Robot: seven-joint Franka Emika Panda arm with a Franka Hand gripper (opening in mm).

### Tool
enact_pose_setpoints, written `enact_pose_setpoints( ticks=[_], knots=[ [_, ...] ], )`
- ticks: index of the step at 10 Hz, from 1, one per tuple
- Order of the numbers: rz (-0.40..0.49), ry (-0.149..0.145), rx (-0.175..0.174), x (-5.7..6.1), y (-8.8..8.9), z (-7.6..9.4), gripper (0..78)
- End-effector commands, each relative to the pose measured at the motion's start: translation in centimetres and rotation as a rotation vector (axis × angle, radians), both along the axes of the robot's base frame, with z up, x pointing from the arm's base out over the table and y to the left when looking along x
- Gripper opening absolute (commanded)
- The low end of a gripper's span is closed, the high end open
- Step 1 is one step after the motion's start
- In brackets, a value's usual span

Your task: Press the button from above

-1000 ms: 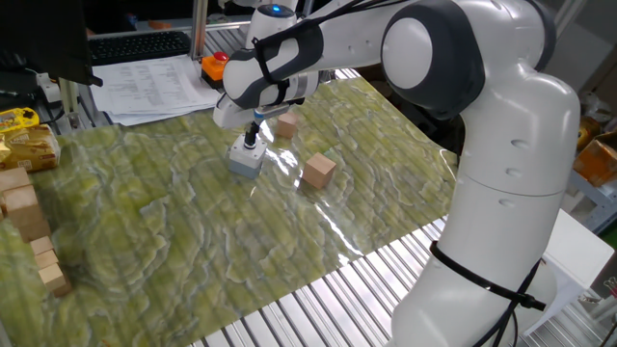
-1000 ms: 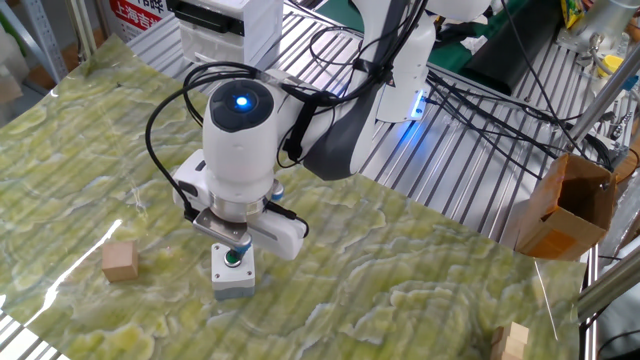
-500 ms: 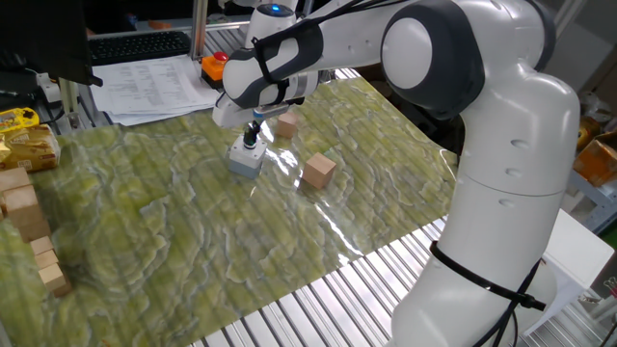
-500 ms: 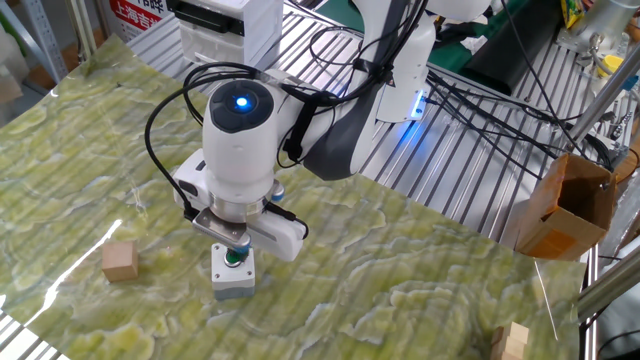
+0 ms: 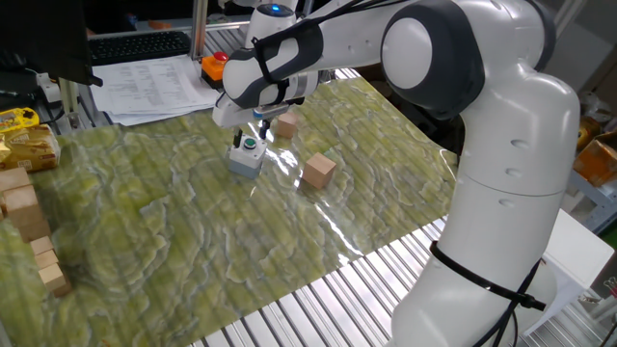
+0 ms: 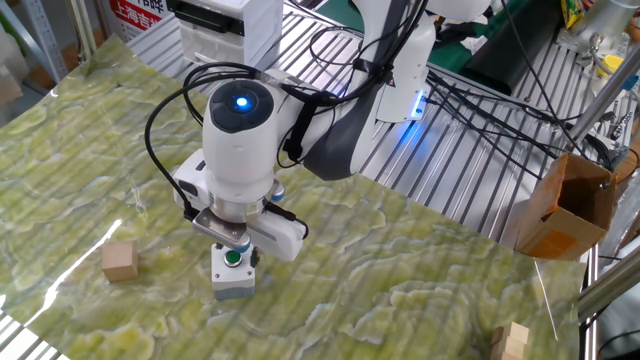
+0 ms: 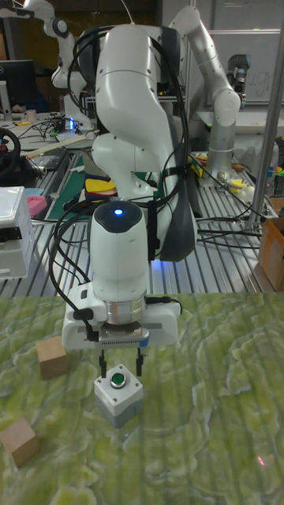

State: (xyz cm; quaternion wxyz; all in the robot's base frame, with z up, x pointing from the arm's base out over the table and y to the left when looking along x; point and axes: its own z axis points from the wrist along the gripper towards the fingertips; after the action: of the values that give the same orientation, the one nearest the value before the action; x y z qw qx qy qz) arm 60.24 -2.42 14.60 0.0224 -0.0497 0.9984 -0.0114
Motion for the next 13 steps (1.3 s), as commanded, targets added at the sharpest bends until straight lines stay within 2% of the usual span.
enact_pose_setpoints(
  ticks=[1,4,5,8,10,13],
  knots=[
    [-0.011,0.001,-0.002,0.1,0.0,0.2,77.5],
    [-0.011,0.001,-0.002,0.1,0.0,0.2,77.5],
    [-0.040,0.014,-0.015,0.2,0.4,0.3,77.5],
    [-0.034,0.010,-0.010,0.3,0.5,-0.4,77.5],
    [-0.040,0.011,-0.005,0.3,0.8,-0.1,77.5],
    [-0.045,0.029,0.000,0.3,1.6,1.0,77.5]
  ],
)
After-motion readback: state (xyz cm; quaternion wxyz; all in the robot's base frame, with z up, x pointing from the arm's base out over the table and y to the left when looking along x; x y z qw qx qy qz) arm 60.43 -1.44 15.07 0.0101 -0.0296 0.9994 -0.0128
